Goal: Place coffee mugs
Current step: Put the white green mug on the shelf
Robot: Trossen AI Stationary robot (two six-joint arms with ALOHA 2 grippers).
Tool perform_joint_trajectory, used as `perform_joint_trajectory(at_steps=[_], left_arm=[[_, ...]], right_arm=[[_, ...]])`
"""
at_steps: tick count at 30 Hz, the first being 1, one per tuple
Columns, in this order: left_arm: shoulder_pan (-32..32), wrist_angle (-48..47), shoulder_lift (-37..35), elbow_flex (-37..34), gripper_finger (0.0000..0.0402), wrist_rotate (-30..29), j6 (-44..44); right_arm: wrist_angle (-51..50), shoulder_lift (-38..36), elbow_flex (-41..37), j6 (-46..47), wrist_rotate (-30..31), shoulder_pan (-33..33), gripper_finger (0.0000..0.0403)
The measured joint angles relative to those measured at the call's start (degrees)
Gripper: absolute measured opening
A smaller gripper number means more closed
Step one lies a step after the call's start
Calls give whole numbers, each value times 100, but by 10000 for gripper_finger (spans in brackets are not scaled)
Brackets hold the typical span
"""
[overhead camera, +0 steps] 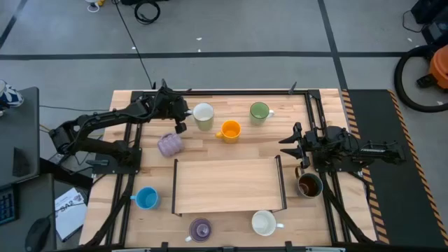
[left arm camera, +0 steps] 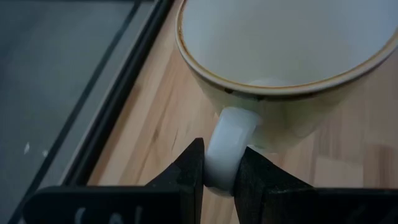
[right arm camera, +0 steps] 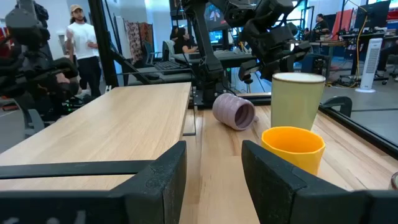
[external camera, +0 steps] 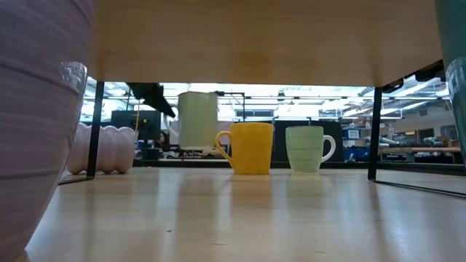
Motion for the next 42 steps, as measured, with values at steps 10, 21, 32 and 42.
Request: perform_joint_trajectory(at_steps=[10, 21, 32, 42], left_arm=[[-585, -478, -137, 906, 61, 101, 25], [-1523, -1788, -140, 2498, 61, 838, 25], [-2718, -2232, -140, 2623, 61, 894, -136], [-3512, -2372, -110, 2623, 60, 268, -153]], right_arm=[[0, 0, 1, 0, 1, 0, 160], [0, 0, 1, 0, 0, 0, 160], [0, -2, 0, 1, 1, 0, 160], [0, 0, 0, 1, -1, 0, 160]])
